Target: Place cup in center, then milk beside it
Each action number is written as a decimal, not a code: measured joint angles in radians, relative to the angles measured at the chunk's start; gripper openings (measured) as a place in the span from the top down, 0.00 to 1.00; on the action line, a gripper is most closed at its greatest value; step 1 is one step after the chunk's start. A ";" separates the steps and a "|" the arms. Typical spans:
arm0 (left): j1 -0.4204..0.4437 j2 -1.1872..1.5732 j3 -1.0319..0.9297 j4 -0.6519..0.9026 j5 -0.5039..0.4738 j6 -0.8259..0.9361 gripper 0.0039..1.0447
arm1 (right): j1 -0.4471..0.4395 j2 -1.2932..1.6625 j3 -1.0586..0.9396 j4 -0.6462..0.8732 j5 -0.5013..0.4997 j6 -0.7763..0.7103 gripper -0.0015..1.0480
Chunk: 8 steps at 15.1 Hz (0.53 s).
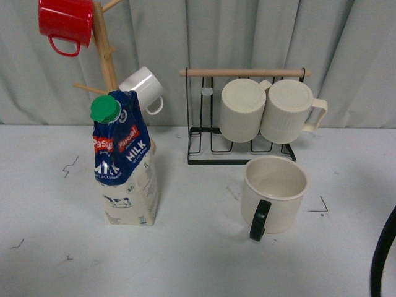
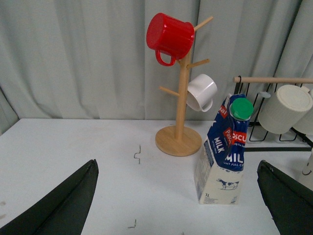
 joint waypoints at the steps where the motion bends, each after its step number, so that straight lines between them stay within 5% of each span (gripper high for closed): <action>1: 0.000 0.000 0.000 0.000 0.000 0.000 0.06 | -0.010 -0.015 -0.072 -0.030 -0.019 -0.006 0.97; 8: 0.000 0.000 0.000 0.000 0.000 0.000 0.06 | -0.129 -0.416 -0.290 -0.176 -0.140 -0.013 0.98</action>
